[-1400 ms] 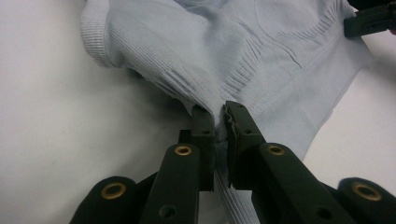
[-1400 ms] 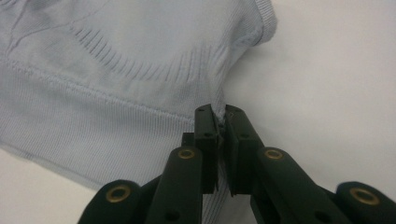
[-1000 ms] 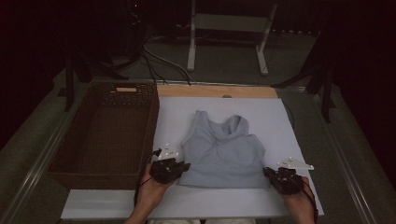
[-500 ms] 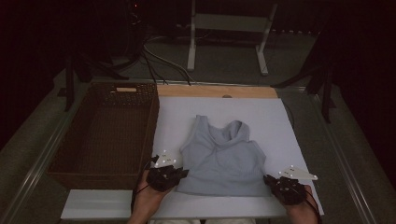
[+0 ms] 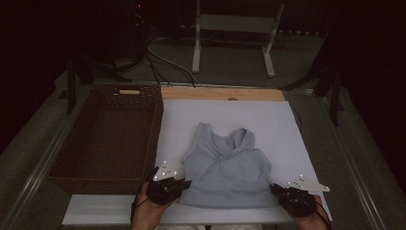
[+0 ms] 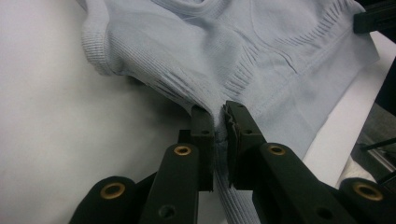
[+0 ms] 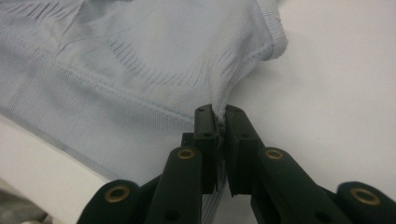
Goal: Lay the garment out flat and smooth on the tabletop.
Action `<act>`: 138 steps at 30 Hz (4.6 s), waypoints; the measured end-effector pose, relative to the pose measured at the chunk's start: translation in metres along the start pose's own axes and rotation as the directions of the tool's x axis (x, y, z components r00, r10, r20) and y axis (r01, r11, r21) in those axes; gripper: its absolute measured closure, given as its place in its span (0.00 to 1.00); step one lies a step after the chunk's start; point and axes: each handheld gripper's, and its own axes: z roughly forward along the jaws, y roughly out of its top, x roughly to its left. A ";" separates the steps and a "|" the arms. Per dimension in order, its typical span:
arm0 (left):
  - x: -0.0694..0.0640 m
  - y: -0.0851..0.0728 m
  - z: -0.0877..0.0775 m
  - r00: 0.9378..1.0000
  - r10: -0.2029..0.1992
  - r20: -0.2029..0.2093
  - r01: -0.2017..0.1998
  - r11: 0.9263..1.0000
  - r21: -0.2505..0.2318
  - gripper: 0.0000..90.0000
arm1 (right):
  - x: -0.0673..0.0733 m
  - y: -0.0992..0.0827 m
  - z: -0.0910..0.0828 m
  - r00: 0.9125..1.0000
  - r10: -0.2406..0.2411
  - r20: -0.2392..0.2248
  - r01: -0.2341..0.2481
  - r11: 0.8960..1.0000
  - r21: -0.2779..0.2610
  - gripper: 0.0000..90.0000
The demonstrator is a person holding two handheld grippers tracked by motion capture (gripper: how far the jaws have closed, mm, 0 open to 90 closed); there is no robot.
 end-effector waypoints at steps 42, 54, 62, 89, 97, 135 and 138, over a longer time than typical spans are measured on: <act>-0.006 0.001 0.013 1.000 0.021 0.014 -0.020 0.996 -0.085 0.06 | -0.025 0.073 0.053 0.995 0.099 0.005 -0.098 0.992 -0.078 0.48; -0.002 0.001 0.021 1.000 0.008 0.007 -0.008 0.999 -0.053 0.06 | -0.019 0.068 0.071 0.996 0.083 -0.017 -0.083 0.997 0.008 0.84; -0.003 0.001 0.023 1.000 0.004 0.000 -0.004 0.999 -0.038 0.10 | -0.010 0.067 0.068 0.994 0.076 -0.074 -0.075 0.997 0.008 0.89; 0.000 -0.002 0.018 1.000 -0.017 -0.007 0.017 1.000 -0.025 0.18 | -0.024 0.075 0.047 0.991 0.116 -0.064 -0.122 0.987 -0.107 0.86; 0.000 -0.001 0.016 1.000 -0.012 -0.008 0.012 0.999 -0.033 0.18 | -0.028 0.091 0.048 0.989 0.138 -0.052 -0.144 0.979 -0.142 0.63; -0.002 -0.002 0.017 1.000 0.009 -0.019 -0.010 0.999 -0.045 0.18 | -0.037 0.151 0.097 0.992 0.121 0.035 -0.115 0.982 -0.150 0.37; -0.002 -0.002 0.017 1.000 0.009 -0.019 -0.010 0.999 -0.046 0.18 | -0.038 0.152 0.101 0.992 0.123 0.038 -0.117 0.982 -0.146 0.38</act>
